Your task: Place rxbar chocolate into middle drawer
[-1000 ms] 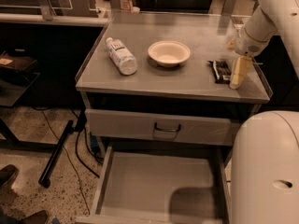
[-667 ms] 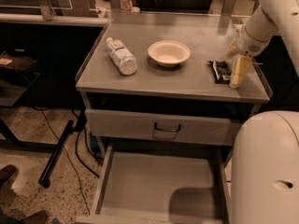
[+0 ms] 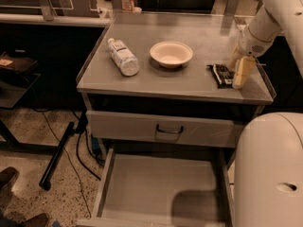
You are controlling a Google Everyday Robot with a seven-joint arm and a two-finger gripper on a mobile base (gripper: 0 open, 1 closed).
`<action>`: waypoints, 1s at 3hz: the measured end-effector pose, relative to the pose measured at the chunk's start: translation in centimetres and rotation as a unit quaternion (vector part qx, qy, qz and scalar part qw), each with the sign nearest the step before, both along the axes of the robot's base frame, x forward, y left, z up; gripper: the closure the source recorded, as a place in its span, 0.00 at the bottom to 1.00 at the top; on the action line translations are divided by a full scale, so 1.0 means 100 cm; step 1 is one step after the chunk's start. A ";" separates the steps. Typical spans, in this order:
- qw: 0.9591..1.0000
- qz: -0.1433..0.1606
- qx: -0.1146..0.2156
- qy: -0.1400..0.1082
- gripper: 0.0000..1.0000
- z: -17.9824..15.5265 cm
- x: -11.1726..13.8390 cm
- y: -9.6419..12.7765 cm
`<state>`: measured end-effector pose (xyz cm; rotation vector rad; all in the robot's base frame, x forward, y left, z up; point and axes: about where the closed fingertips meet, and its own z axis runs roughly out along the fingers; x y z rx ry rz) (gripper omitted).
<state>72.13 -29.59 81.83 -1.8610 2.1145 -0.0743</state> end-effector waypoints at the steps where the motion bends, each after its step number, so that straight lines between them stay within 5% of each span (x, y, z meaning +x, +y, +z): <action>1: 1.000 0.000 0.000 0.000 1.00 0.000 0.000 0.000; 3: 1.000 0.000 0.000 0.000 1.00 0.008 0.000 0.000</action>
Offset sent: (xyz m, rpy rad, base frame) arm 0.0000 0.0000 0.0000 0.0000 0.0000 0.0000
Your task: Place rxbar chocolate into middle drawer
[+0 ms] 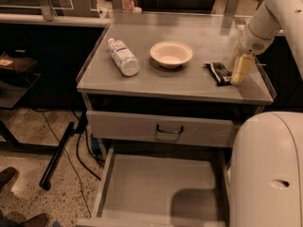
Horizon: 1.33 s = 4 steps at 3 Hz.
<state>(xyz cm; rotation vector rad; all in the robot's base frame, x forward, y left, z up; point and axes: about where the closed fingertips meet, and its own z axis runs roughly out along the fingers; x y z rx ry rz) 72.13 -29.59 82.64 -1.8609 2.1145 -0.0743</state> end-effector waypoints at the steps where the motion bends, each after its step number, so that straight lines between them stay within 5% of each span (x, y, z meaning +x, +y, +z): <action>1: 0.999 -0.006 0.020 -0.031 1.00 0.029 0.000 0.006; 2: 0.998 -0.007 0.032 -0.048 1.00 0.043 -0.001 0.012; 4: 0.998 -0.007 0.034 -0.050 0.60 0.045 -0.001 0.013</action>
Offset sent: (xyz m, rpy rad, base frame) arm -0.0172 0.0209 0.0657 0.0948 -0.1399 -0.0189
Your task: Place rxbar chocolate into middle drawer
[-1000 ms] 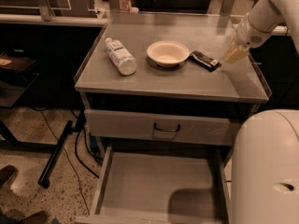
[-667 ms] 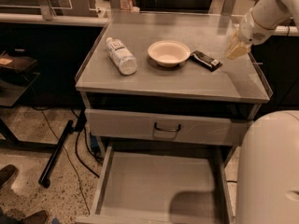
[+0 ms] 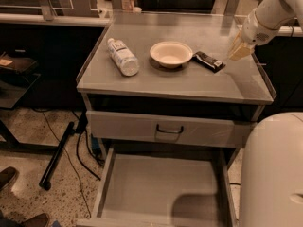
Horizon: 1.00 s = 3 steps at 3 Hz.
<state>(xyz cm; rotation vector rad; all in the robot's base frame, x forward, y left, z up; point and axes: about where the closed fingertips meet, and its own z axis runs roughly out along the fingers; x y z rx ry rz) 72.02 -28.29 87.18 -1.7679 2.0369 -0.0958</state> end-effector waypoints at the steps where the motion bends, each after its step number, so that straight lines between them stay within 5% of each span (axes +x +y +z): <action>1: 1.000 0.000 0.000 0.000 0.36 0.000 0.000 0.000; 2: 1.000 0.000 0.000 0.000 0.13 0.000 0.000 0.000; 3: 1.000 0.000 0.000 0.000 0.00 0.000 0.000 0.000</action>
Offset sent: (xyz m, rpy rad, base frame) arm 0.0000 0.0000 0.0000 0.0000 0.0000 0.0000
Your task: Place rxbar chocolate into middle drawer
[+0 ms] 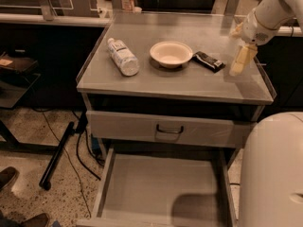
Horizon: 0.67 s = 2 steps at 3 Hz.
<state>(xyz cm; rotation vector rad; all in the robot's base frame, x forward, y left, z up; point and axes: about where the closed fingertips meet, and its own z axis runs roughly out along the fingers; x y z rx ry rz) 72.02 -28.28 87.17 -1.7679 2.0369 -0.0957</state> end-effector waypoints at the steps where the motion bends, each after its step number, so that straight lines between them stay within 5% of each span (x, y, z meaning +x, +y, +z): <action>1: 1.000 0.000 0.000 0.000 0.00 0.000 0.000 0.000; 2: 0.999 -0.036 -0.001 0.003 0.00 0.000 0.007 0.002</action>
Offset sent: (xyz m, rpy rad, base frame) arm 0.0249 0.0151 0.0055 -0.0160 0.0270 -0.3886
